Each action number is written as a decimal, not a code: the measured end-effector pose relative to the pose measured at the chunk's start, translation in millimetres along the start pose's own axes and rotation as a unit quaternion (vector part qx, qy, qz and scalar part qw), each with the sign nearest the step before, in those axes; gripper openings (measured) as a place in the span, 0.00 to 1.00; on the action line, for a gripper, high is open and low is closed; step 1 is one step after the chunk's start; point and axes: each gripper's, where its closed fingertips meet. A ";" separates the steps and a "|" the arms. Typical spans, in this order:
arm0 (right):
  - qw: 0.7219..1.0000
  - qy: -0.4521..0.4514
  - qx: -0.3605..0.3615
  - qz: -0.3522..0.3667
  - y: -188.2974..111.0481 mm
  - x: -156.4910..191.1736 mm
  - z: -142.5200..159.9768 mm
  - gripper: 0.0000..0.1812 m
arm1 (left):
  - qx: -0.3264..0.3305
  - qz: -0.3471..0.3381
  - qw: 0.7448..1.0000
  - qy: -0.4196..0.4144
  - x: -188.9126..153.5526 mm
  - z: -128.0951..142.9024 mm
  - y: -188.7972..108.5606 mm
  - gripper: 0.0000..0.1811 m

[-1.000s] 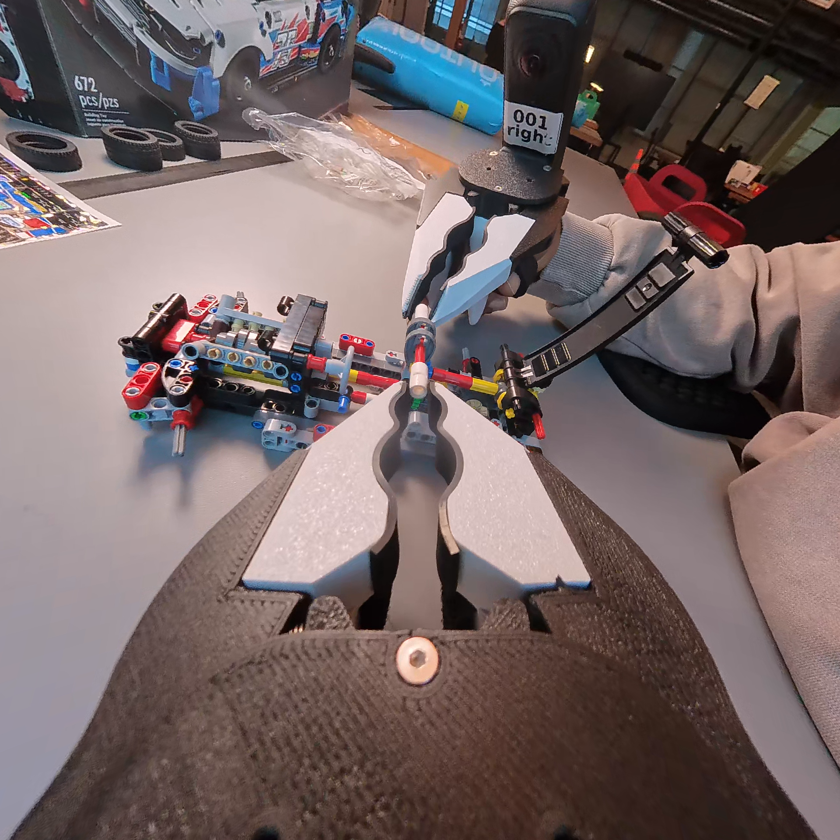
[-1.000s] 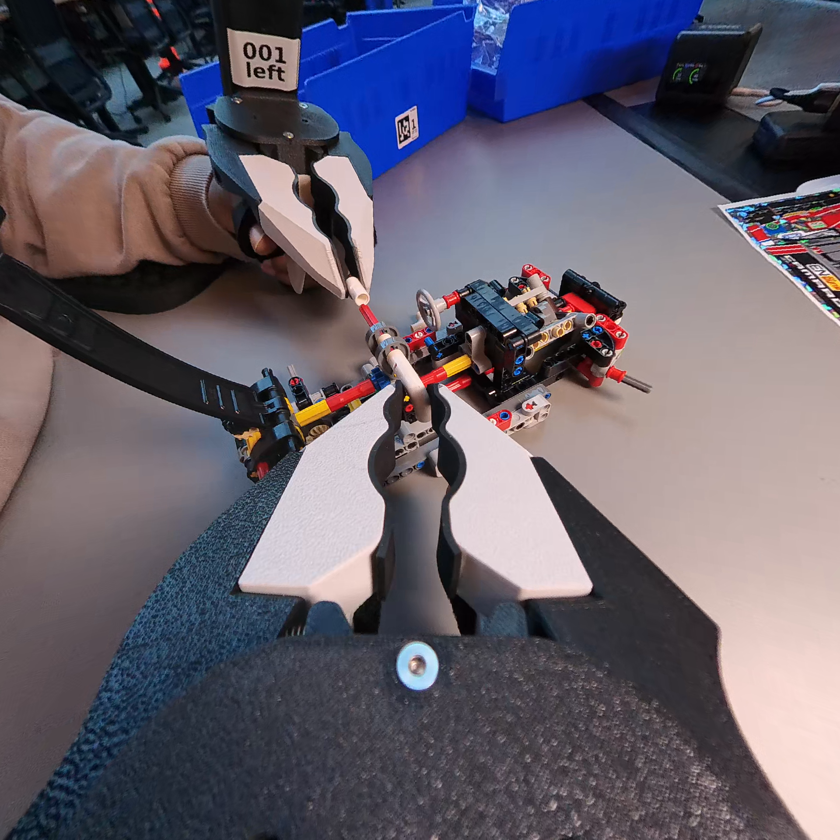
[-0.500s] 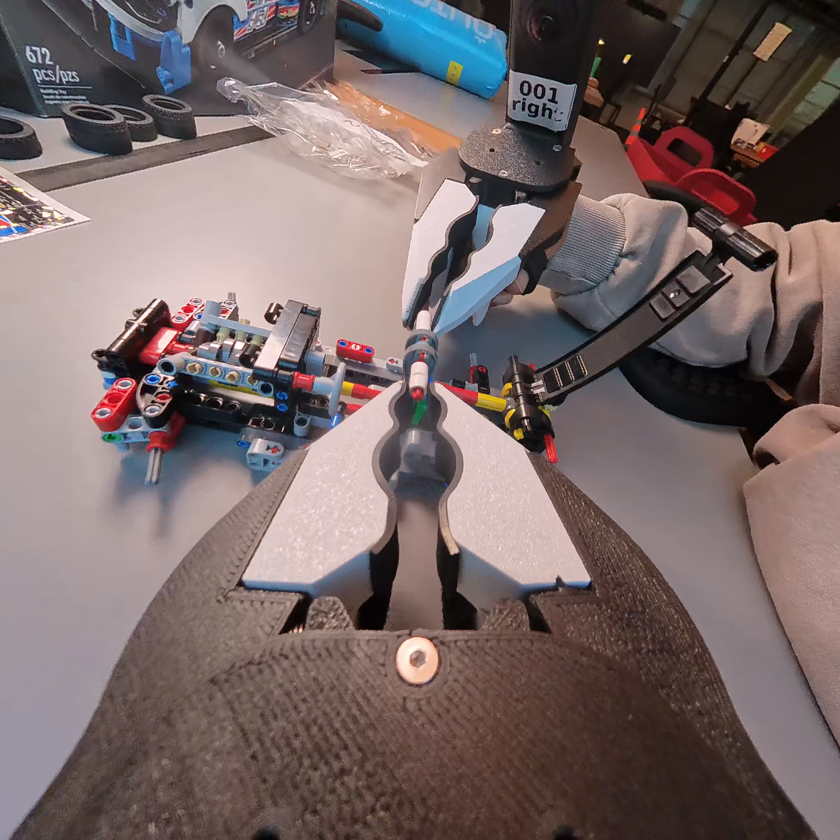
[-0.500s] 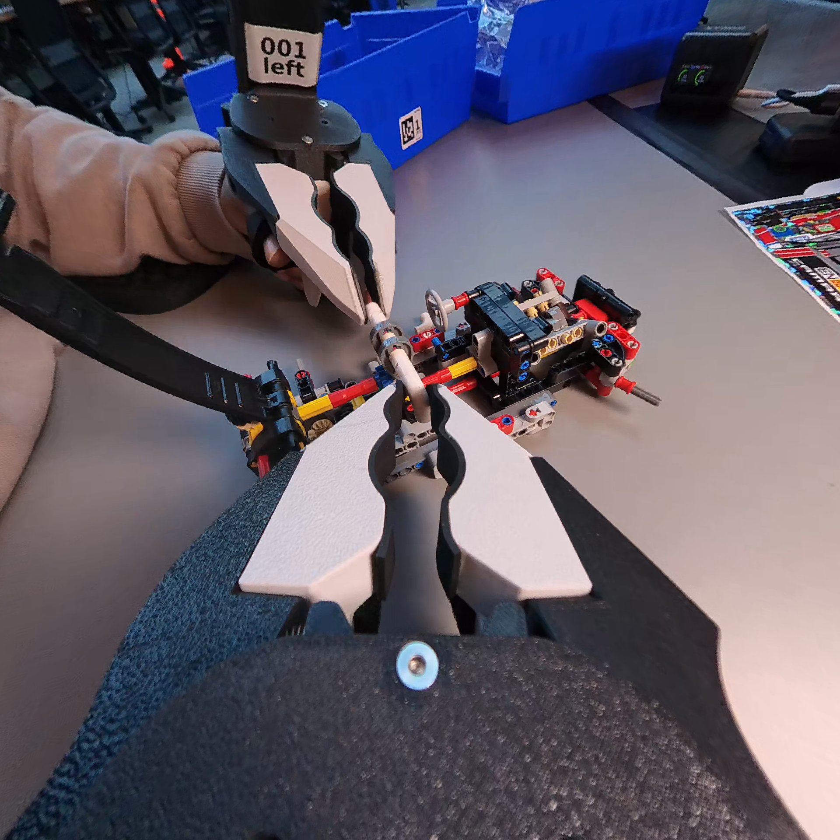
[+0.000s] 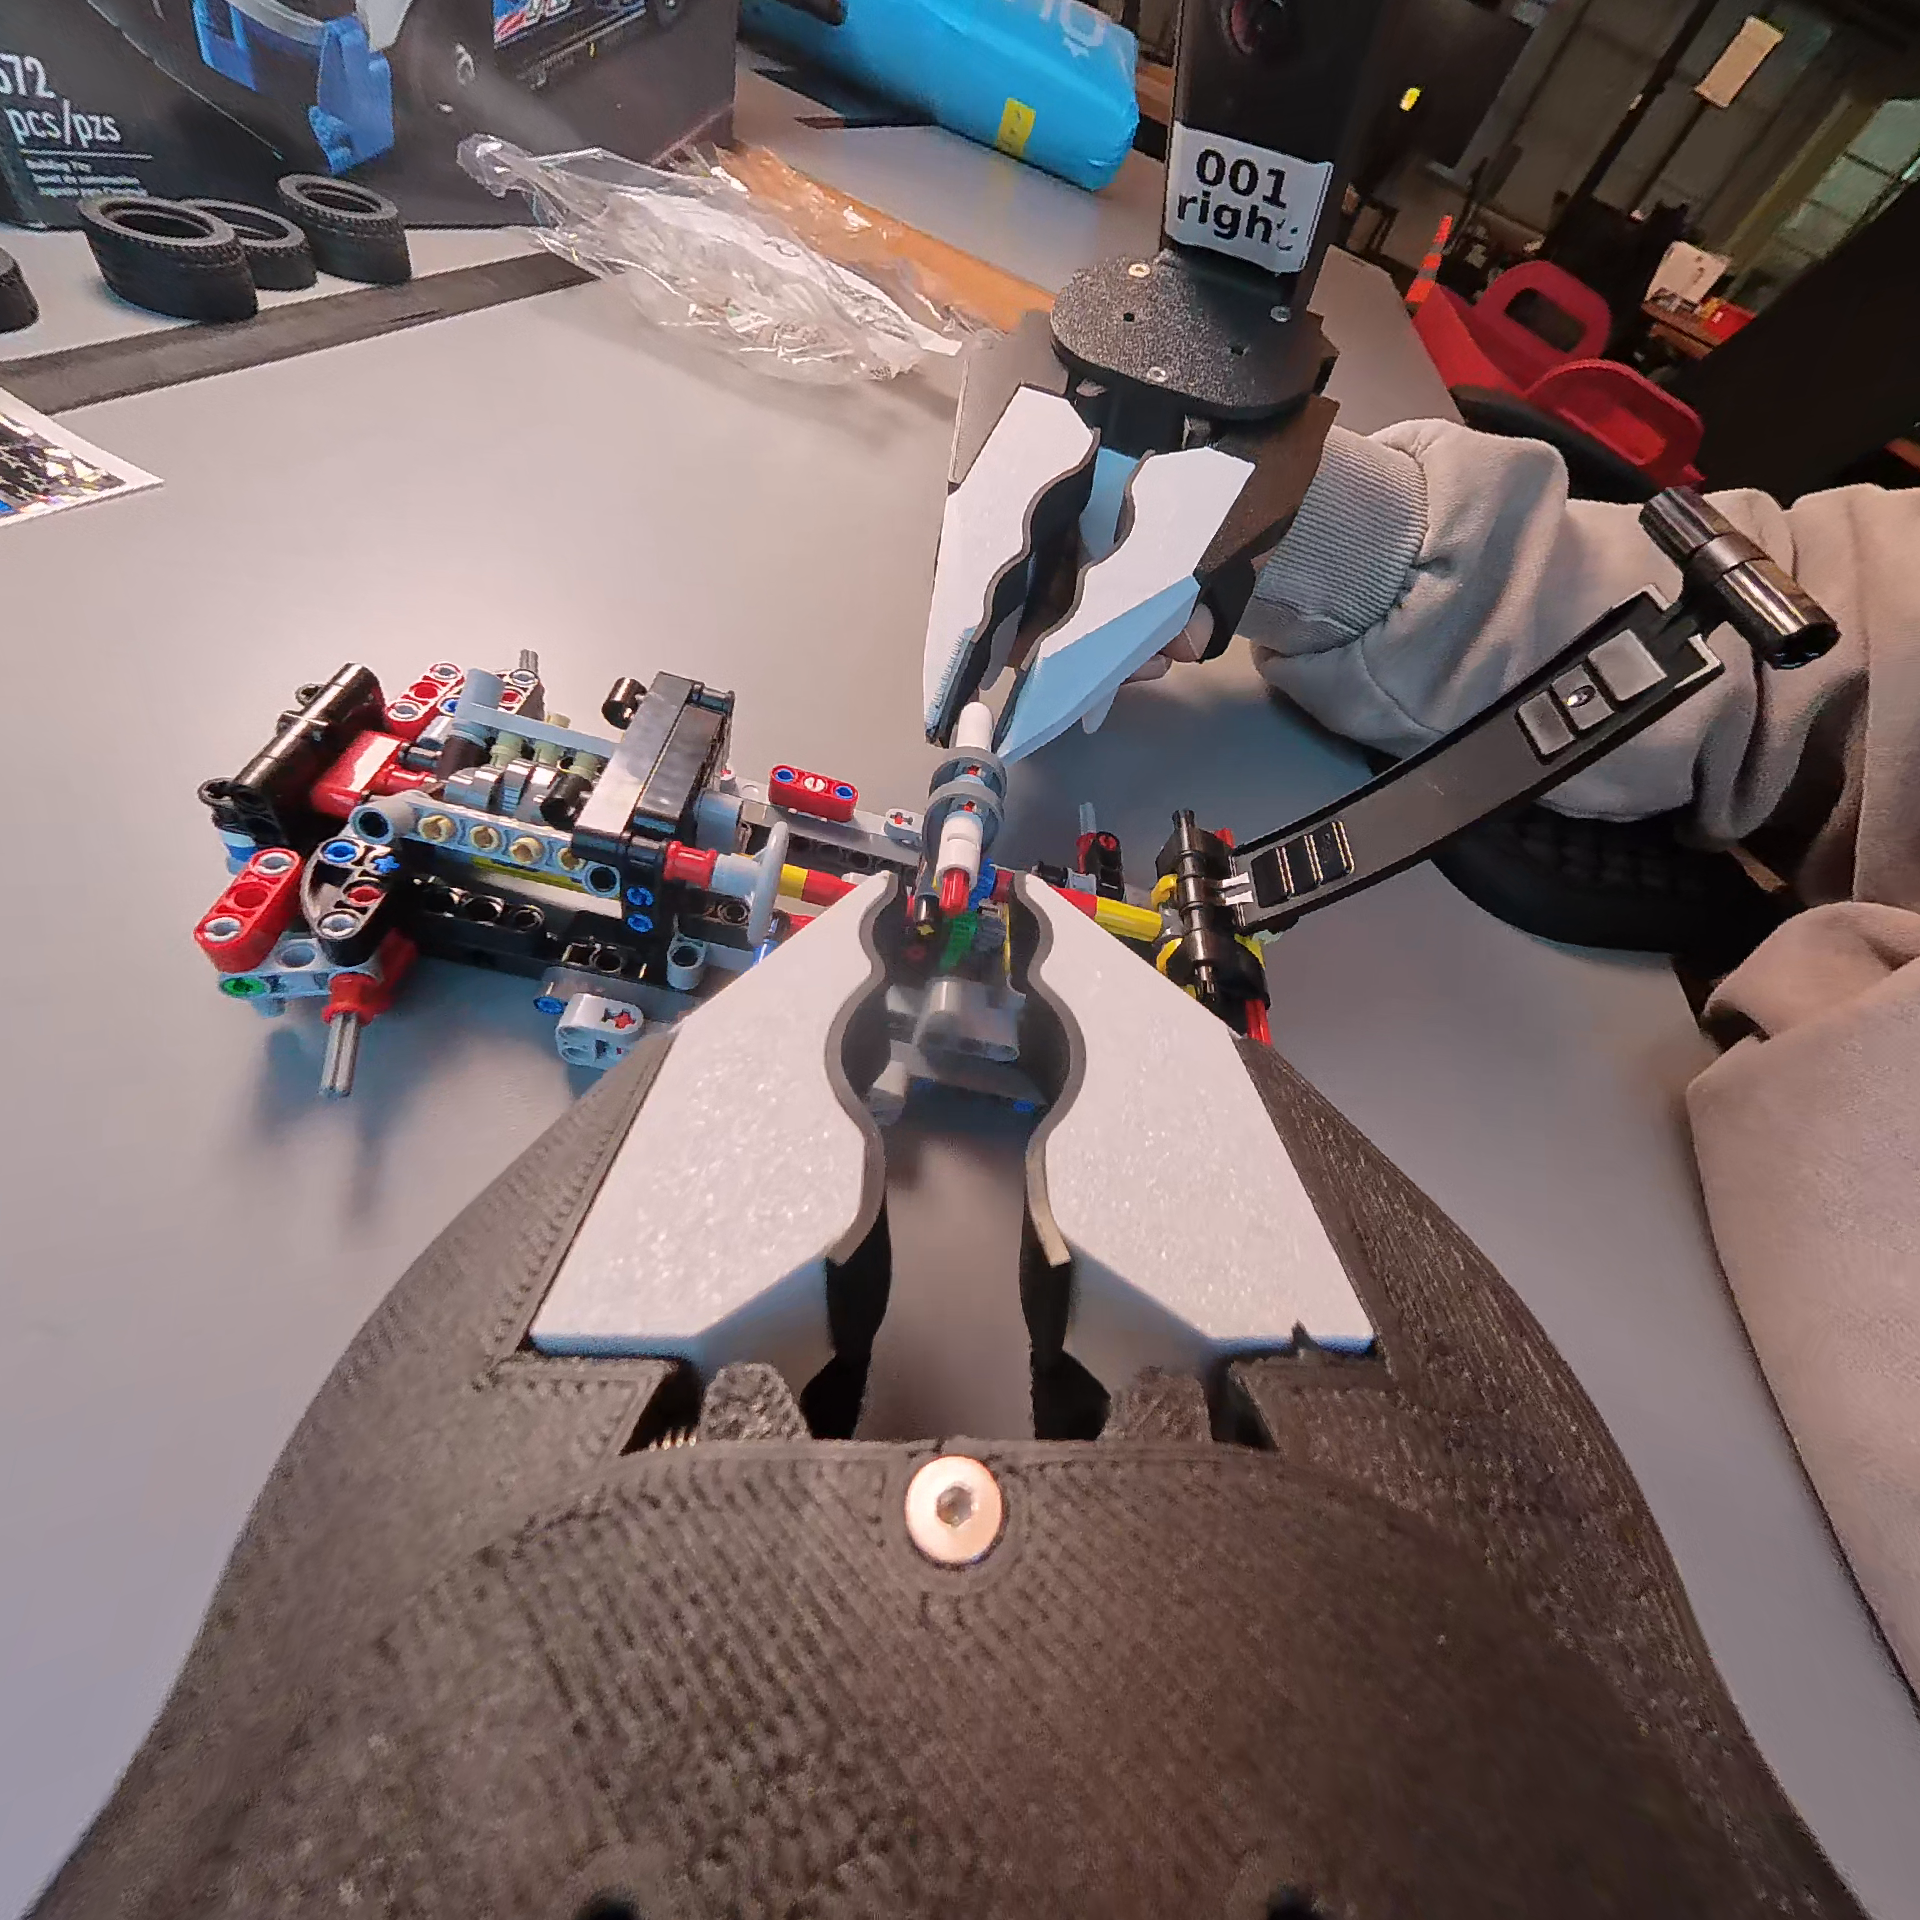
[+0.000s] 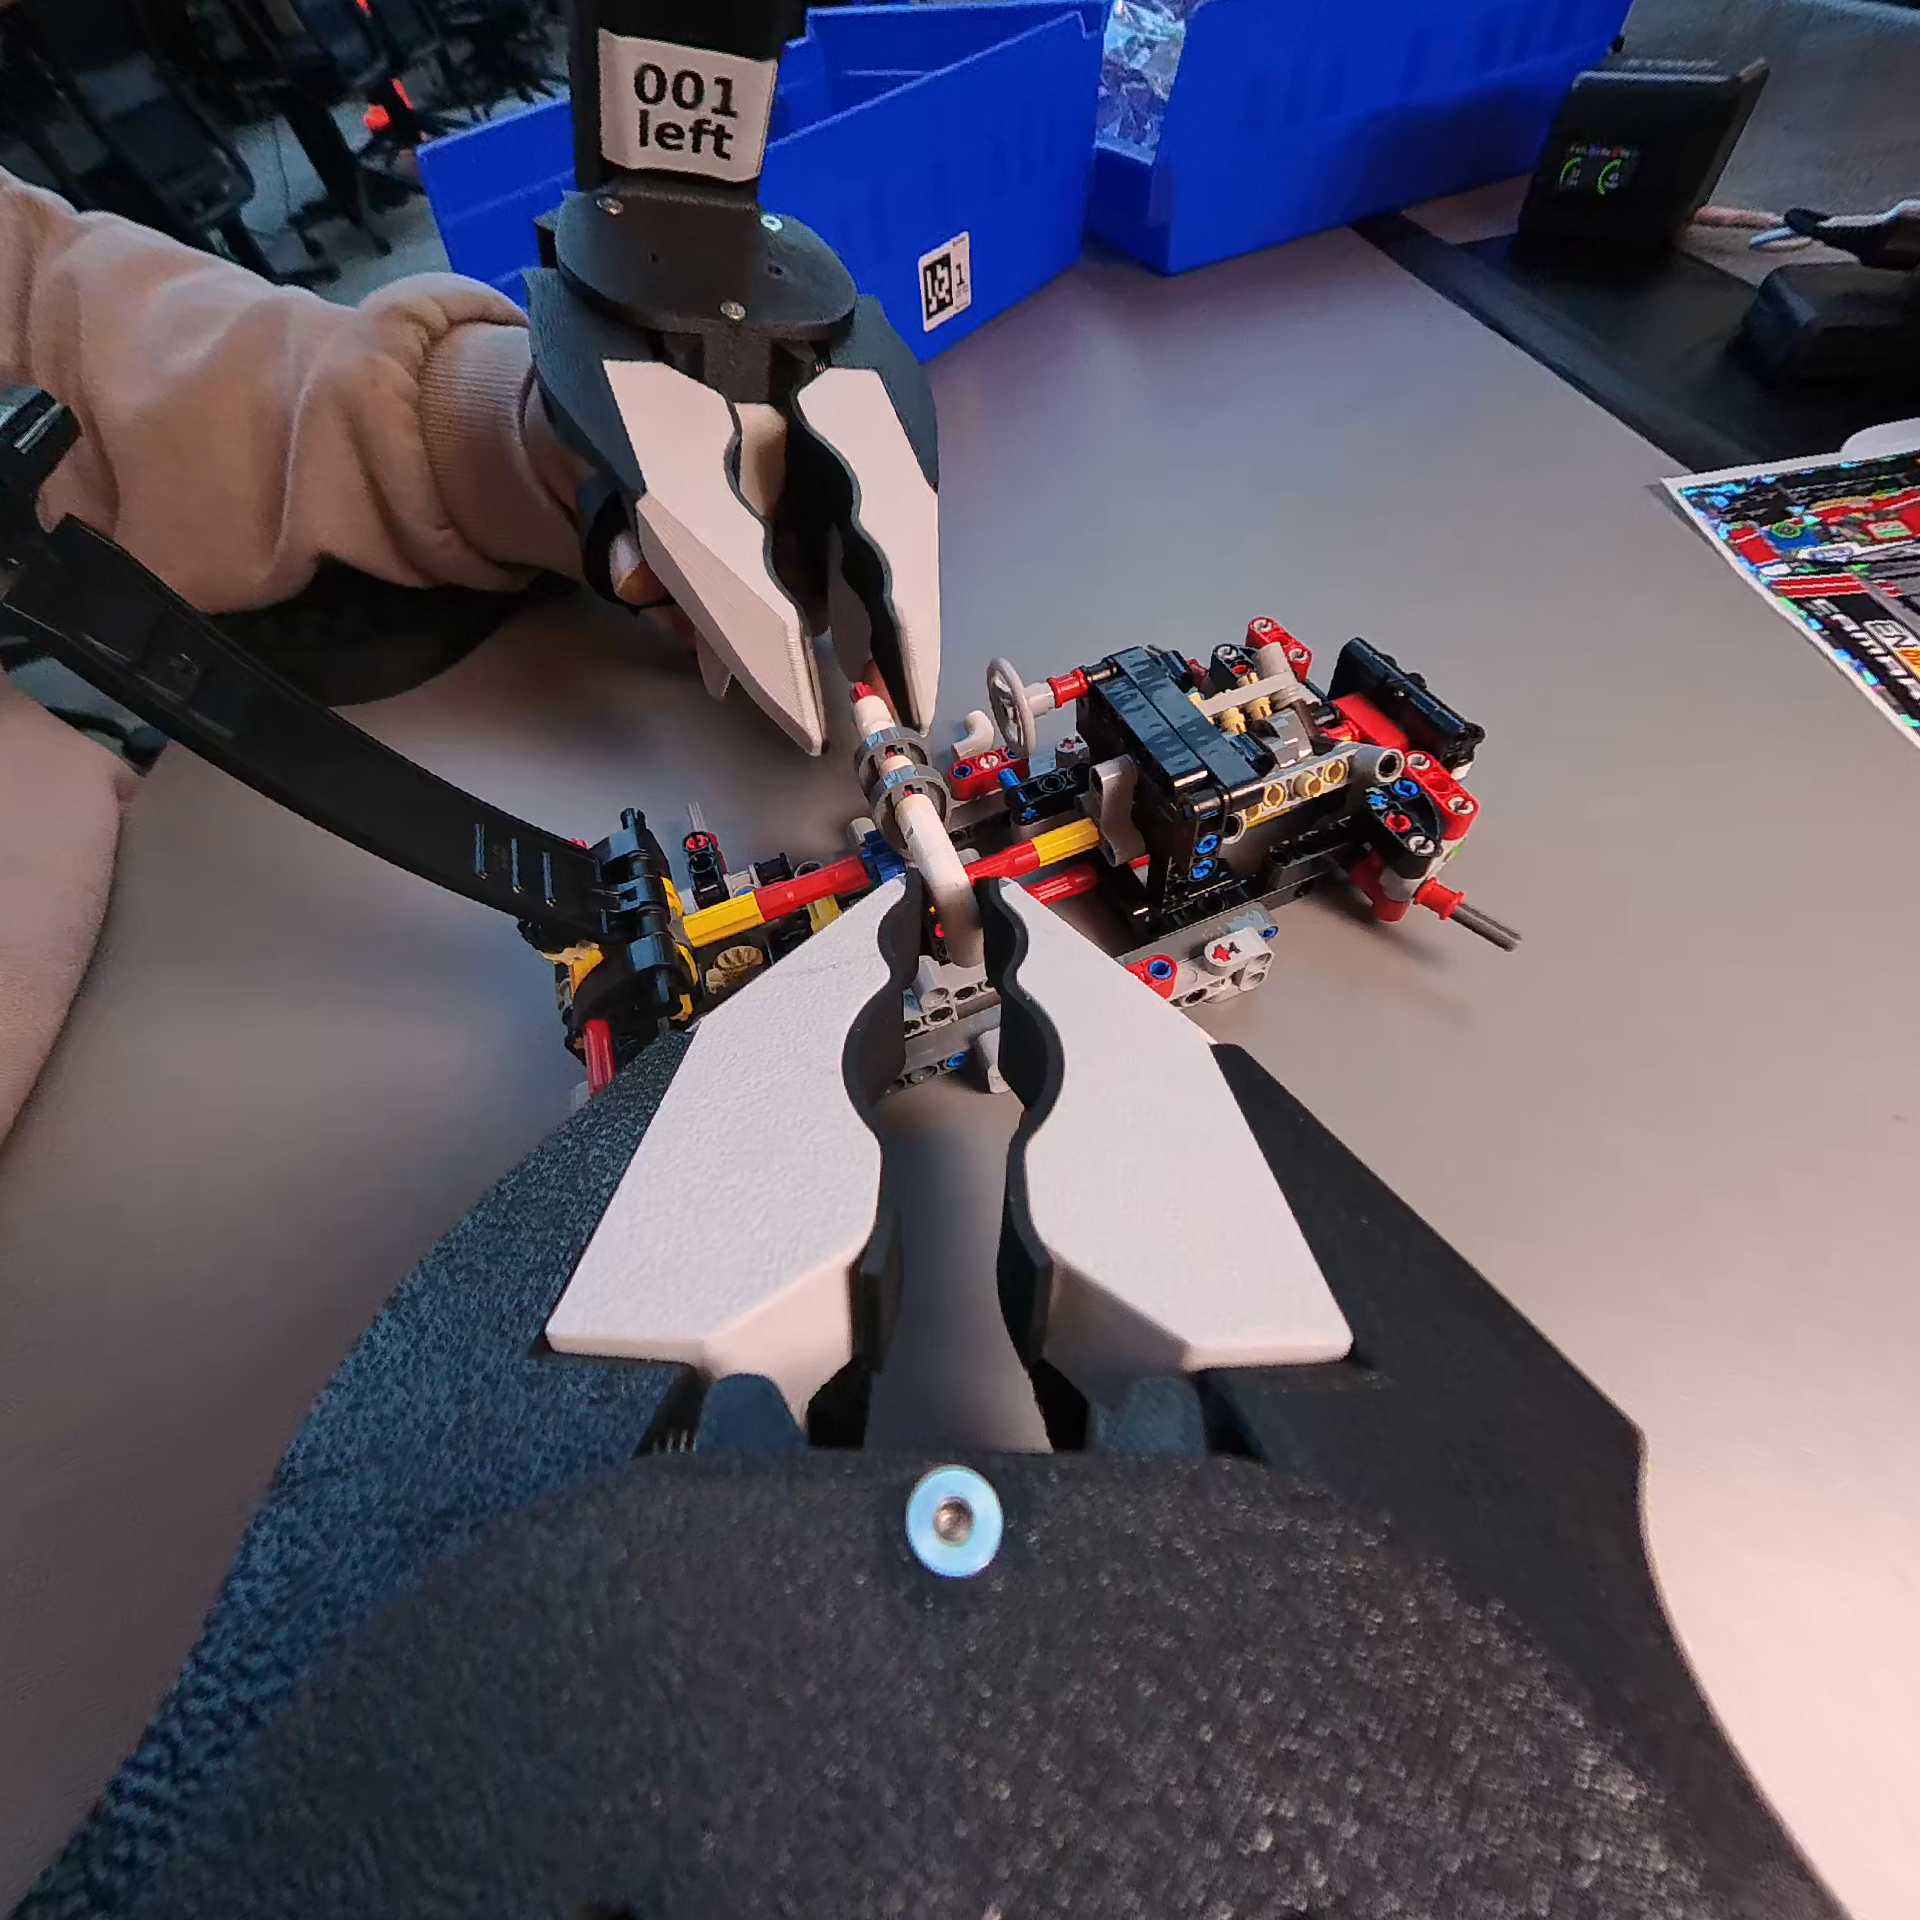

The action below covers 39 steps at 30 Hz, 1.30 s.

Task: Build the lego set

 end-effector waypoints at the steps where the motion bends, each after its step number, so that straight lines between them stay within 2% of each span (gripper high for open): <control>1: 1.000 -0.001 0.000 0.000 0.0 0.1 0.0 0.05 | 0.001 0.000 1.000 0.003 -0.2 -0.6 -2.6 0.11; 4: 1.000 -0.003 0.002 0.002 -0.1 -0.1 0.1 0.05 | 0.002 -0.010 1.000 0.020 3.9 -6.8 -20.4 0.13; 7: 1.000 -0.007 0.004 0.004 0.1 -0.2 0.4 0.05 | 0.018 -0.078 0.996 0.035 35.6 -9.9 -52.2 0.13; 11: 1.000 -0.010 0.012 0.004 0.5 -0.9 2.5 0.05 | 0.123 -0.167 0.977 0.049 84.1 27.8 -81.7 0.15; 15: 1.000 -0.020 0.022 0.009 -0.6 -1.4 4.7 0.04 | 0.151 -0.120 0.979 0.063 66.9 39.2 -66.2 0.16; 18: 0.999 -0.023 0.027 0.008 -1.7 -2.0 5.2 0.04 | 0.189 -0.114 0.970 0.104 66.6 44.4 -52.4 0.16; 21: 0.999 -0.023 0.027 0.010 -2.3 -2.3 5.6 0.04 | 0.217 -0.087 0.967 0.104 63.4 50.0 -39.5 0.15; 25: 0.999 -0.028 0.030 0.012 -2.4 -2.3 5.8 0.04 | 0.235 -0.079 0.961 0.119 60.8 52.1 -36.2 0.12; 29: 0.999 -0.023 0.028 0.010 -2.4 -2.4 6.1 0.04 | 0.243 -0.080 0.958 0.129 57.8 53.2 -37.6 0.09; 31: 0.999 -0.024 0.029 0.011 -2.4 -2.5 6.2 0.04 | 0.248 -0.078 0.957 0.131 56.1 54.2 -38.5 0.04; 34: 0.999 -0.026 0.031 0.013 -2.5 -2.7 6.7 0.04 | 0.245 -0.086 0.955 0.140 56.8 53.8 -39.3 0.03; 39: 0.999 -0.028 0.036 0.013 -3.5 -3.4 9.1 0.04 | 0.197 -0.100 0.968 0.122 54.5 44.6 -41.0 0.03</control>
Point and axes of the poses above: each gripper's, where its closed fingertips meet, y out along the fingers, z out of its underside, x = y × z across the jaws, and after that the axes turned 4 degrees about -x, right-handed
